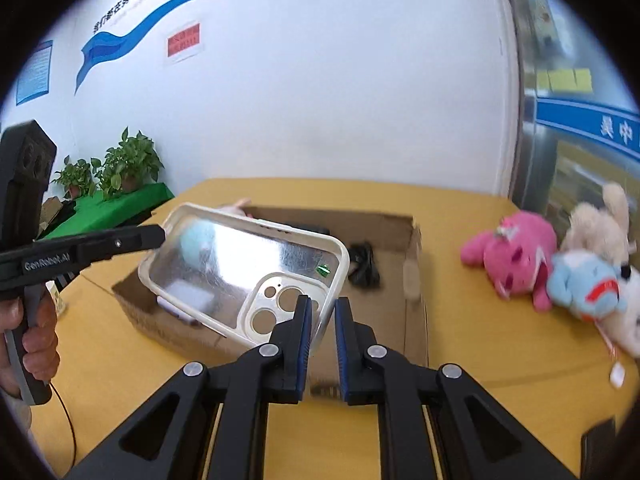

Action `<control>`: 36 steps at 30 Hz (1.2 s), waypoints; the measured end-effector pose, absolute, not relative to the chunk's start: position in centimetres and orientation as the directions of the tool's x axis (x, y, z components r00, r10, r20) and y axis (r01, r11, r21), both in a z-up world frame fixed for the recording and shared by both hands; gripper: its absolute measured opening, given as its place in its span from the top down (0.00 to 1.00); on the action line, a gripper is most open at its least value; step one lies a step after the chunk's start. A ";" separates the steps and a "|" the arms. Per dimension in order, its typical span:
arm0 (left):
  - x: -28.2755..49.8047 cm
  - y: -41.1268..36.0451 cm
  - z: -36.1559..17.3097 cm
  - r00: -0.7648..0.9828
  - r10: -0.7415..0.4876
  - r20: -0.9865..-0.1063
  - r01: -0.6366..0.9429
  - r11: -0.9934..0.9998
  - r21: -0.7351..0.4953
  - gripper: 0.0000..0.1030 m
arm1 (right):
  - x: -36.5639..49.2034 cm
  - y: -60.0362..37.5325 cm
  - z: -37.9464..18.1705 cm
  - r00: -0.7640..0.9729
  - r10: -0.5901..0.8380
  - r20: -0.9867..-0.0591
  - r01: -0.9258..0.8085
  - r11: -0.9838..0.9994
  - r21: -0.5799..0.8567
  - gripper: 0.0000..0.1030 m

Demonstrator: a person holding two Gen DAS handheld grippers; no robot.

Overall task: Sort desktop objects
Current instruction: 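Lift the phone case with the right gripper and carry it into the box, then open the right gripper to release the phone case and withdraw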

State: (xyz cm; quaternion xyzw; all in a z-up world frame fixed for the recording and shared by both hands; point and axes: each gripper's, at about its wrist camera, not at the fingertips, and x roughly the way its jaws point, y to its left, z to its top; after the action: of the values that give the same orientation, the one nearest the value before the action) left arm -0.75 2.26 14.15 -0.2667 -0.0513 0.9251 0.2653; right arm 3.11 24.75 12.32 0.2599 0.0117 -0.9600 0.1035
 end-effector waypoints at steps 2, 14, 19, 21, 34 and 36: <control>-3.0 1.8 15.8 -0.737 0.490 -0.466 -0.452 -0.869 -0.200 0.92 | 0.7 24.3 13.4 -0.840 -0.219 -0.496 0.226 -0.973 0.048 0.88; -16.7 -1.0 9.6 -0.603 0.348 -0.718 -0.301 -0.933 -0.200 0.92 | -15.1 20.6 9.2 -0.614 -0.318 -0.722 0.342 -0.932 0.120 0.86; -19.2 -0.7 2.8 -0.462 0.304 -0.833 -0.238 -0.947 -0.214 0.92 | -18.0 20.7 5.6 -0.512 -0.327 -0.794 0.323 -0.930 0.175 0.86; -20.0 -0.7 0.7 -0.419 0.298 -0.858 -0.211 -0.951 -0.227 0.92 | -19.0 20.4 4.1 -0.457 -0.332 -0.825 0.320 -0.927 0.196 0.85; -21.2 0.3 -3.3 -0.264 0.220 -0.939 -0.140 -0.972 -0.188 0.90 | -22.1 19.6 -2.5 -0.207 -0.293 -0.933 0.263 -0.936 0.236 0.86; -20.6 0.0 -2.4 -0.273 0.246 -0.930 -0.138 -0.967 -0.216 0.87 | -21.7 19.7 -2.8 -0.193 -0.294 -0.936 0.264 -0.934 0.239 0.86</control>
State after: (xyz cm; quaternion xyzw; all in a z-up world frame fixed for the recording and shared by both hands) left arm -20.62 -0.03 -2.42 -0.5906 -0.0457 0.7965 0.1208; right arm -21.67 19.69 -2.81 0.6092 -0.0124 -0.7721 0.1806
